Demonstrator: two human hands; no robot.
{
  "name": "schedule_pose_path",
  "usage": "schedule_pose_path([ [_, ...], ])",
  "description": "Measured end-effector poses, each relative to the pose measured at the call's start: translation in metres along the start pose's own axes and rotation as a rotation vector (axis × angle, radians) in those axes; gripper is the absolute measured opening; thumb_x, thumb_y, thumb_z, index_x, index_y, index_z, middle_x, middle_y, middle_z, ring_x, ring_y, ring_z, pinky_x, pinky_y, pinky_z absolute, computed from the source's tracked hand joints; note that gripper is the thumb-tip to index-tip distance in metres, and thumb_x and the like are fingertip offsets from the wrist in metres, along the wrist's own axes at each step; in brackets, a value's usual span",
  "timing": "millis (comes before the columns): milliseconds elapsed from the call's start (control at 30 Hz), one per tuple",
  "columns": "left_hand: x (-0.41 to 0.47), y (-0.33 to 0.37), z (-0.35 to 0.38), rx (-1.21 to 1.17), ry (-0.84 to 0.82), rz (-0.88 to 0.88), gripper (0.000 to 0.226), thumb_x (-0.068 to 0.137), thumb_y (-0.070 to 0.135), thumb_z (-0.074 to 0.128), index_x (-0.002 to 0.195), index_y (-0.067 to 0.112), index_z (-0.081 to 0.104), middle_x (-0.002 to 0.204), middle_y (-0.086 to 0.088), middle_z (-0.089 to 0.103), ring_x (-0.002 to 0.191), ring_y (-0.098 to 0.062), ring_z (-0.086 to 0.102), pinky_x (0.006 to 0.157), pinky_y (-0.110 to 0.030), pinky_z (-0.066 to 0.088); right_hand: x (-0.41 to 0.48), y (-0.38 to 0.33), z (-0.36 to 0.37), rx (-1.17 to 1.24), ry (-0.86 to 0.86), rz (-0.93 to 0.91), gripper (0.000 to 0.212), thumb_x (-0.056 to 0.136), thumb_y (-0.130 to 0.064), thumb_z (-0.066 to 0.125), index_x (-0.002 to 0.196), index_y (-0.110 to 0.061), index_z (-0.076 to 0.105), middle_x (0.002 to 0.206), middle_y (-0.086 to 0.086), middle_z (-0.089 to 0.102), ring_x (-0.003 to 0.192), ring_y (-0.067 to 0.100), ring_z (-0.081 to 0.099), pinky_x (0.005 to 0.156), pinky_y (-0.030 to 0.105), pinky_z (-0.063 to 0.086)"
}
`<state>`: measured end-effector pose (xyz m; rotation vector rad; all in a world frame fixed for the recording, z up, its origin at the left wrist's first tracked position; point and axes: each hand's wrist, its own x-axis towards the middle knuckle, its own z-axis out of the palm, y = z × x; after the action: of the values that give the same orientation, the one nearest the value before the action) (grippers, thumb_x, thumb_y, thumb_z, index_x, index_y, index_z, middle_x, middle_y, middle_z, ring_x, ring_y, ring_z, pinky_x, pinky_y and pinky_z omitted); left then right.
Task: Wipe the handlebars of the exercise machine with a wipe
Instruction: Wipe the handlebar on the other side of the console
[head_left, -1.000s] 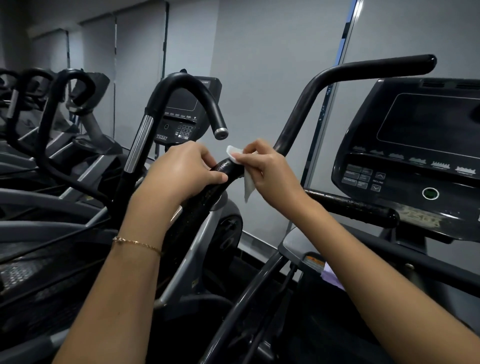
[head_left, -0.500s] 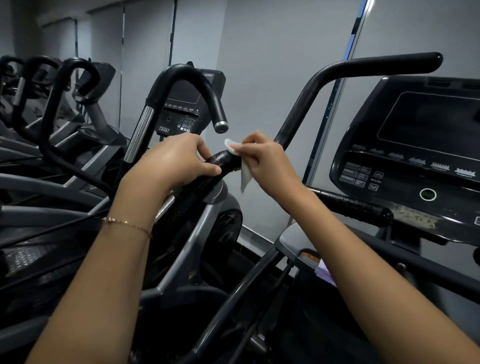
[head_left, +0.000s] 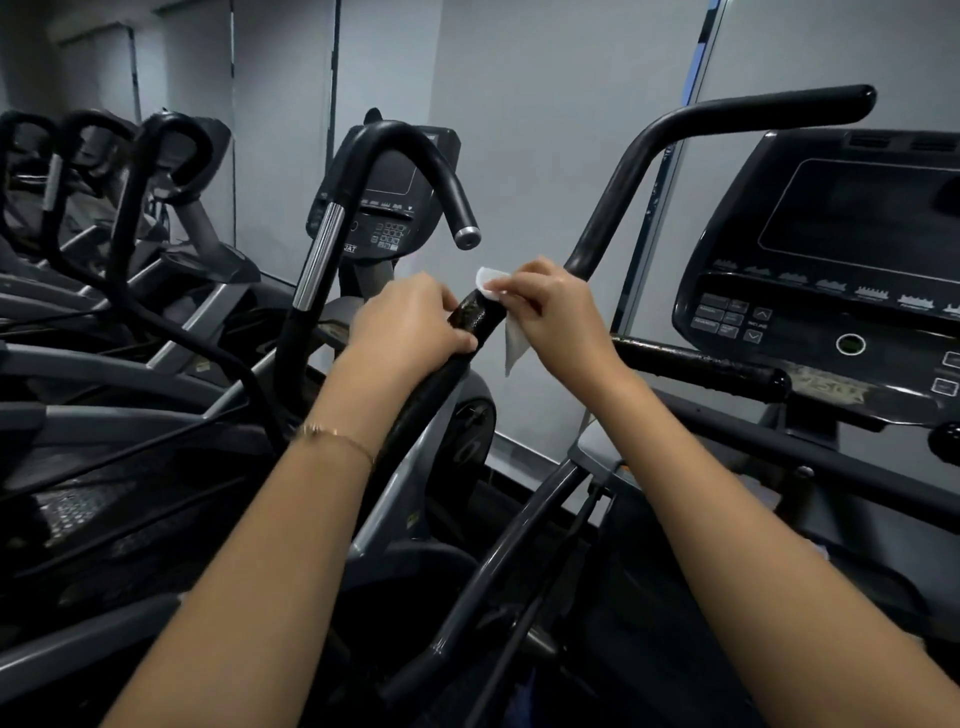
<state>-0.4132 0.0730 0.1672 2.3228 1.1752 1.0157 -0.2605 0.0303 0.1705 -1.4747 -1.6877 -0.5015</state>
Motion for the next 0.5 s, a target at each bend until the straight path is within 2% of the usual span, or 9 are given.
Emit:
schedule_pose_path([
  [100,-0.009,-0.004,0.001,0.015,0.033,0.006,0.029,0.079,0.030,0.072,0.103,0.014,0.067,0.102,-0.005,0.067,0.099,-0.024,0.060,0.086,-0.036,0.049,0.008,-0.005,-0.003,-0.046,0.033,0.067,0.020,0.092,-0.015,0.056,0.103,-0.008,0.071,0.088,0.002,0.056,0.078,0.012,0.051,0.070,0.018,0.036],
  [167,-0.010,-0.005,-0.002,0.006,0.011,0.023,0.032,0.077,0.031,0.073,0.104,0.014,0.066,0.102,-0.005,0.066,0.098,-0.024,0.060,0.084,-0.034,0.049,0.008,-0.011,0.000,-0.070,0.043,0.095,0.021,0.093,-0.018,0.055,0.104,-0.009,0.071,0.090,0.006,0.057,0.080,0.017,0.055,0.074,0.025,0.042],
  [267,-0.008,-0.011,-0.010,-0.022,-0.100,0.043,0.043,0.073,0.032,0.077,0.112,0.019,0.062,0.103,0.000,0.065,0.098,-0.020,0.060,0.077,-0.030,0.047,-0.013,-0.019,0.003,-0.153,-0.054,-0.040,0.024,0.094,-0.012,0.050,0.111,-0.008,0.066,0.102,0.012,0.055,0.089,0.022,0.056,0.080,0.025,0.043],
  [333,-0.007,-0.016,-0.012,-0.016,-0.147,0.058,0.049,0.071,0.033,0.078,0.115,0.023,0.059,0.104,0.000,0.064,0.097,-0.019,0.060,0.079,-0.032,0.049,-0.020,-0.019,-0.002,-0.203,-0.165,-0.092,0.029,0.094,-0.008,0.047,0.118,-0.011,0.062,0.110,0.013,0.050,0.093,0.021,0.052,0.082,0.023,0.042],
  [400,-0.005,-0.017,-0.010,-0.015,-0.143,0.054,0.053,0.070,0.034,0.079,0.117,0.023,0.057,0.107,-0.001,0.064,0.100,-0.020,0.059,0.086,-0.034,0.049,-0.010,-0.019,-0.005,-0.154,-0.213,0.025,0.030,0.095,-0.012,0.044,0.121,-0.009,0.060,0.112,0.013,0.049,0.093,0.020,0.051,0.080,0.020,0.039],
  [467,-0.003,-0.016,-0.009,-0.036,-0.132,0.013,0.054,0.070,0.034,0.080,0.117,0.018,0.059,0.109,-0.004,0.063,0.104,-0.023,0.059,0.087,-0.034,0.048,-0.003,-0.021,-0.002,-0.045,-0.156,0.196,0.031,0.095,-0.022,0.047,0.117,-0.004,0.059,0.097,-0.001,0.051,0.084,0.008,0.050,0.074,0.013,0.038],
  [500,-0.004,-0.016,-0.008,-0.036,-0.125,-0.008,0.051,0.071,0.034,0.080,0.113,0.013,0.061,0.105,-0.006,0.064,0.102,-0.025,0.060,0.083,-0.033,0.049,-0.005,-0.024,0.000,-0.007,-0.126,0.239,0.033,0.094,-0.026,0.048,0.115,-0.003,0.059,0.089,-0.007,0.048,0.080,0.008,0.049,0.070,0.011,0.036],
])
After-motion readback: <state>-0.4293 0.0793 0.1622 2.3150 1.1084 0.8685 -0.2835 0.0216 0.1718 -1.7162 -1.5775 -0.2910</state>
